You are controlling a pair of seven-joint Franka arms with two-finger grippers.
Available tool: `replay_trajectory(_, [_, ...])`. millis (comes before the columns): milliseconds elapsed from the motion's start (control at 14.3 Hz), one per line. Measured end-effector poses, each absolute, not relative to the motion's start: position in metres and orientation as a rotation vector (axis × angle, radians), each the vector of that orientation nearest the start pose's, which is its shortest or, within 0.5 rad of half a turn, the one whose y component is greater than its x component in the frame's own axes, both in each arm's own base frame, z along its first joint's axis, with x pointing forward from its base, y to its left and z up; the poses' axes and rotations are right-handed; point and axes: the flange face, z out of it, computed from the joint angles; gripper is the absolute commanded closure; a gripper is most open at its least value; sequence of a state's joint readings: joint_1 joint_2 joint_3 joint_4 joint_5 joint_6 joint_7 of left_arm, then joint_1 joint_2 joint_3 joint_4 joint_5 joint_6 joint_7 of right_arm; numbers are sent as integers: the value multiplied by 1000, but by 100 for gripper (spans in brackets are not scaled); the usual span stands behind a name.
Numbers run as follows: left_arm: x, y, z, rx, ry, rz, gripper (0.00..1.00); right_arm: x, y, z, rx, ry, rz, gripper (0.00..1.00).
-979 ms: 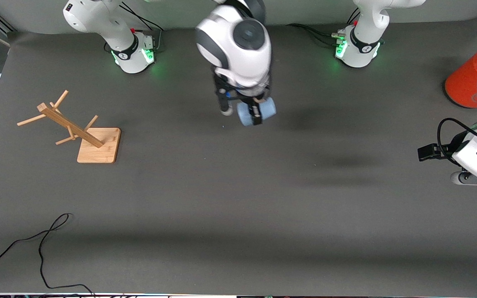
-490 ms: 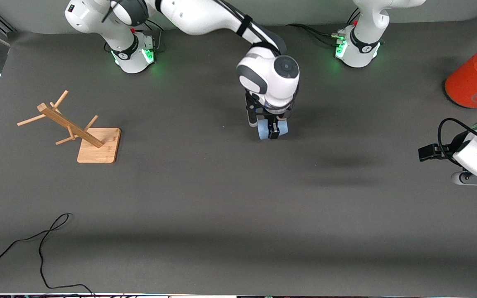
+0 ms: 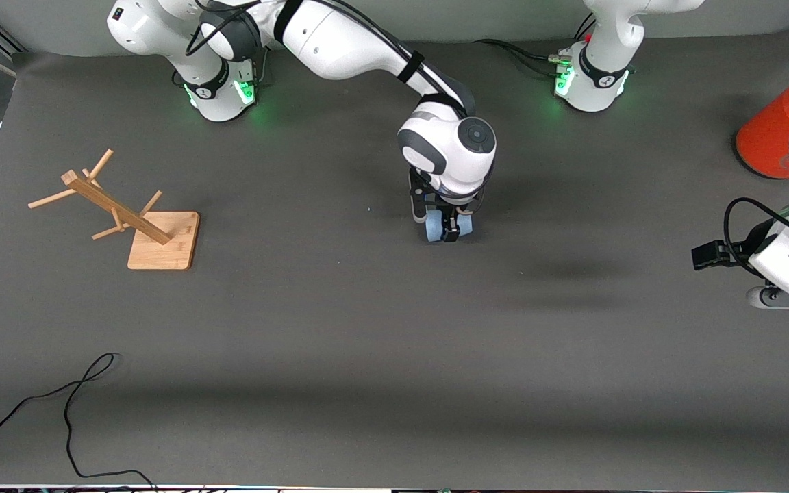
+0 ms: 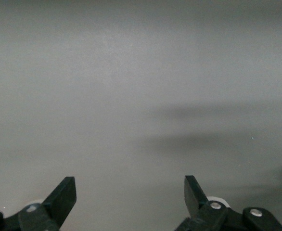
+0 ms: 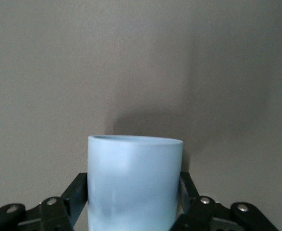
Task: Rotate and upright cup with both arms
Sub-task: 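Carry the blue cup to the table center and lower it, then release the cup on its side and move the right gripper back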
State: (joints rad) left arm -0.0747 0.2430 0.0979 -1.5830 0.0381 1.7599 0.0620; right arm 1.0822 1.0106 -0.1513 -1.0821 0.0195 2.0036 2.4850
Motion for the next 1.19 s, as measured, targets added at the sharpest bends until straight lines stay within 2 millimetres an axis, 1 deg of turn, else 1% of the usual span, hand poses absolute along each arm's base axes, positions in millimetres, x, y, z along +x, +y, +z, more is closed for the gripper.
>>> replay_trajectory(70, [629,12,491,-3081,76,105,0,425,635,199,-2344,2178,-201,0])
replay_trajectory(210, [629,12,491,-3081,76,105,0,426,635,198,-2344,2180,-204,0])
replay_trajectory(420, [629,11,491,-3081,79,101,0,428,632,189,-2347,2188,-217,0])
replay_trajectory(630, [630,7,491,-3082,90,98,0,430,634,196,-2335,2179,-218,0])
replay_trajectory(770, [630,6,491,-3082,92,98,0,432,637,208,-2324,2169,-212,0])
replay_trajectory(840, [630,6,491,-3082,92,98,0,432,639,217,-2322,2168,-210,0])
replay_trajectory(979, [630,6,491,-3082,92,99,0,432,640,246,-2321,2175,-205,0])
replay_trajectory(1189, [630,5,491,-3082,94,100,0,428,633,318,-2339,2186,-189,0])
